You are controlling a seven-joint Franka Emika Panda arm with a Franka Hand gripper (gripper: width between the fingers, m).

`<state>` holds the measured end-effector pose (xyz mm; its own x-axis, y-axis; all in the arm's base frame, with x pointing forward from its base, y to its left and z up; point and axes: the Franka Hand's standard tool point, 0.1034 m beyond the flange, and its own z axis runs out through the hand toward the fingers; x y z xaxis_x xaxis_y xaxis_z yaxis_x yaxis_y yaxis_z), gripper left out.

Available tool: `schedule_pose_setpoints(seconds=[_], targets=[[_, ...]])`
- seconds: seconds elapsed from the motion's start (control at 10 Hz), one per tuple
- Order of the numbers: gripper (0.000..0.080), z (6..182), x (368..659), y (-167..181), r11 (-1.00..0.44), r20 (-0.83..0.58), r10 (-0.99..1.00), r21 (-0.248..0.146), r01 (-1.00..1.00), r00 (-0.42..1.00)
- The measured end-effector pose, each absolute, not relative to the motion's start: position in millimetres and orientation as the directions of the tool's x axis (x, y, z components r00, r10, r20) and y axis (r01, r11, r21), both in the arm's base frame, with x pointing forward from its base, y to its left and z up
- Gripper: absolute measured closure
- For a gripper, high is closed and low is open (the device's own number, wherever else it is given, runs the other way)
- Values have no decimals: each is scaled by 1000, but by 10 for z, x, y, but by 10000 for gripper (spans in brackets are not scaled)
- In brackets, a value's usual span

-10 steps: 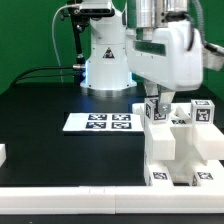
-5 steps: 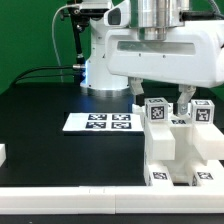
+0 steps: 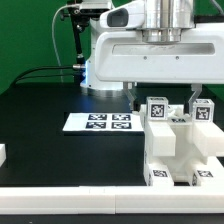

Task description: Assemble chair

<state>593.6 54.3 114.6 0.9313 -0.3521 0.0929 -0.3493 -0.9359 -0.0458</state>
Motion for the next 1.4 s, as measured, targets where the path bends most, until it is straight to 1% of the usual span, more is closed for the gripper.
schedule_pose_setpoints(seconds=[0.1,0.2,0.3,0.4,0.5,0.6,0.7,0.8,0.9,1.0,1.1,1.2,1.3,1.4], targets=[[151,1146,5937,542,-929,92,-371,-48,-368,924],[292,1142,5935,543,-903,88,-430,-54,-426,899],[481,1140,5934,536,-868,84,-496,-60,-493,864],[481,1133,5919,491,-826,73,-564,-60,-560,823],[526,1139,5920,443,-778,65,-629,-63,-625,775],[526,1133,5913,429,-659,45,-752,-64,-749,657],[526,1117,5912,428,-501,25,-865,-71,-863,500],[526,1109,5926,450,-283,-3,-959,-84,-956,284],[526,1110,5930,485,-118,-36,-992,-92,-989,122],[526,1110,5927,481,-67,-46,-996,-93,-993,72],[525,1110,5926,482,-63,-47,-997,-92,-994,67],[525,1110,5926,482,-74,-46,-996,-93,-993,79],[525,1110,5918,486,-147,-38,-988,-89,-985,150],[369,1111,5903,506,-265,-32,-963,-78,-961,268]])
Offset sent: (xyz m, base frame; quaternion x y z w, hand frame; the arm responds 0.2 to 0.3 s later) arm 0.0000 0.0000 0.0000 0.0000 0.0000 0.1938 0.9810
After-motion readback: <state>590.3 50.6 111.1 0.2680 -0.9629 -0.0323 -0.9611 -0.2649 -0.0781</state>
